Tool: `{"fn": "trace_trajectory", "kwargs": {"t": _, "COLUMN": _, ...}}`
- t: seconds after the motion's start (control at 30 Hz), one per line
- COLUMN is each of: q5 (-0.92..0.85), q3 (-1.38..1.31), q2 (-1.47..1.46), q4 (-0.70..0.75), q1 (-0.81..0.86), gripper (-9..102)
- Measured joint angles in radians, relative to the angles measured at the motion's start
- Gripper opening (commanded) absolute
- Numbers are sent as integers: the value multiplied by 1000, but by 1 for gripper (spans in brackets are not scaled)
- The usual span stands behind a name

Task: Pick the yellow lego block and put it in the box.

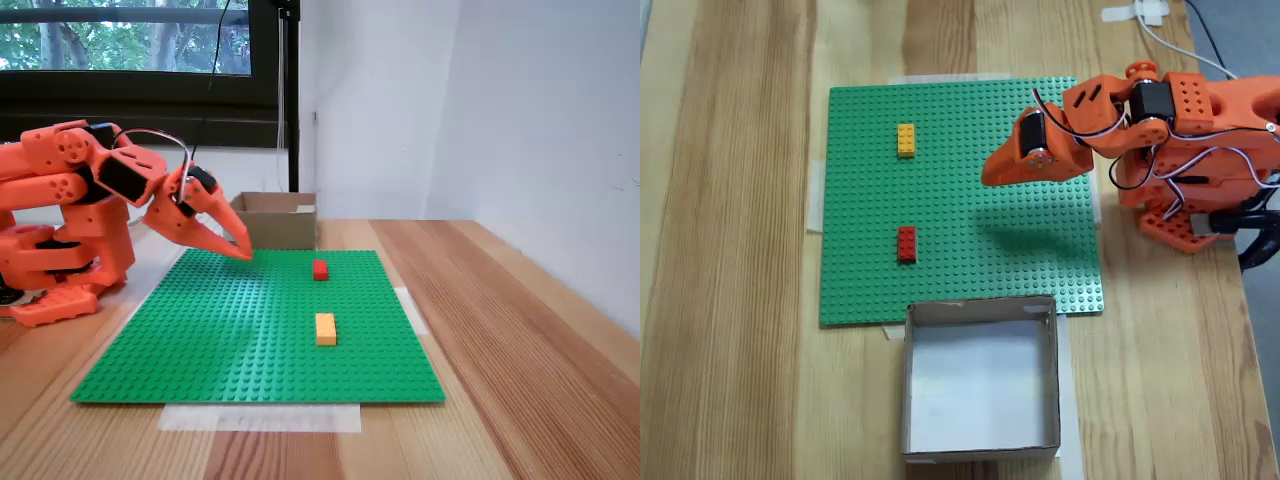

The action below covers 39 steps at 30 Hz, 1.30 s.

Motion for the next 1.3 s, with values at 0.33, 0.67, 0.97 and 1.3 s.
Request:
{"fn": "trace_trajectory", "kwargs": {"t": 0.33, "q5": 3, "q3": 0, "q2": -6, "q4": 6, "q1": 0, "gripper": -1}}
{"fn": "trace_trajectory", "kwargs": {"t": 0.67, "q5": -46, "q3": -74, "q2": -60, "q4": 77, "q1": 0, "gripper": -1}}
{"fn": "trace_trajectory", "kwargs": {"t": 0.97, "q5": -114, "q3": -319, "q2": -302, "q4": 130, "q1": 17, "gripper": -1}}
{"fn": "trace_trajectory", "kwargs": {"t": 1.3, "q5": -230, "q3": -690, "q2": -672, "q4": 229, "q1": 57, "gripper": -1}}
